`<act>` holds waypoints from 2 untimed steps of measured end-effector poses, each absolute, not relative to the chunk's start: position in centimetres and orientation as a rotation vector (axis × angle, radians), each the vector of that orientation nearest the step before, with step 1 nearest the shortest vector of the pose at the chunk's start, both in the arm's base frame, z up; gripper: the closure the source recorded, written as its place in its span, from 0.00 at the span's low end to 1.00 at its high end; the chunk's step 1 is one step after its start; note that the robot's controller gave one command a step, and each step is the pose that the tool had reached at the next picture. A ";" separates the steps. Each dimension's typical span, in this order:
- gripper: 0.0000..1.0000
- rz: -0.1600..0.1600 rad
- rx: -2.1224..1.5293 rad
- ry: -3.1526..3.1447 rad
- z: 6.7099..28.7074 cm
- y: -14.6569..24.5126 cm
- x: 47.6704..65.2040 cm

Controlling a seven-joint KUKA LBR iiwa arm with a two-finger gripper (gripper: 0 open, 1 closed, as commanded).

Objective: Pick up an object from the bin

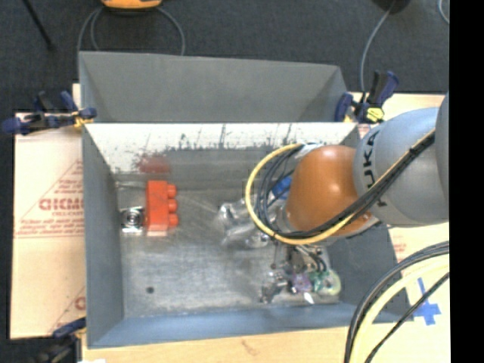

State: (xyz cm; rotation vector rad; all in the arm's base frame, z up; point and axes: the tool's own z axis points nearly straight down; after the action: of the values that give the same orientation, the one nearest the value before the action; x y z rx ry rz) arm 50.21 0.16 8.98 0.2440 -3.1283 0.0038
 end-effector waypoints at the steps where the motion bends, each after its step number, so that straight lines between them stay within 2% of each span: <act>1: 0.00 0.004 0.648 -3.079 10.6 -1.0 59.9; 2: 0.00 -0.005 0.391 -3.127 17.0 5.5 62.3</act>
Offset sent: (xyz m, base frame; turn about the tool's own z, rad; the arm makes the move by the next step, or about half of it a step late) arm 0.0949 -0.0097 0.0154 -0.2611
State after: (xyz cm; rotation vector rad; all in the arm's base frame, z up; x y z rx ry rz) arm 62.30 5.51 17.01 0.3910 -3.1273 -0.0047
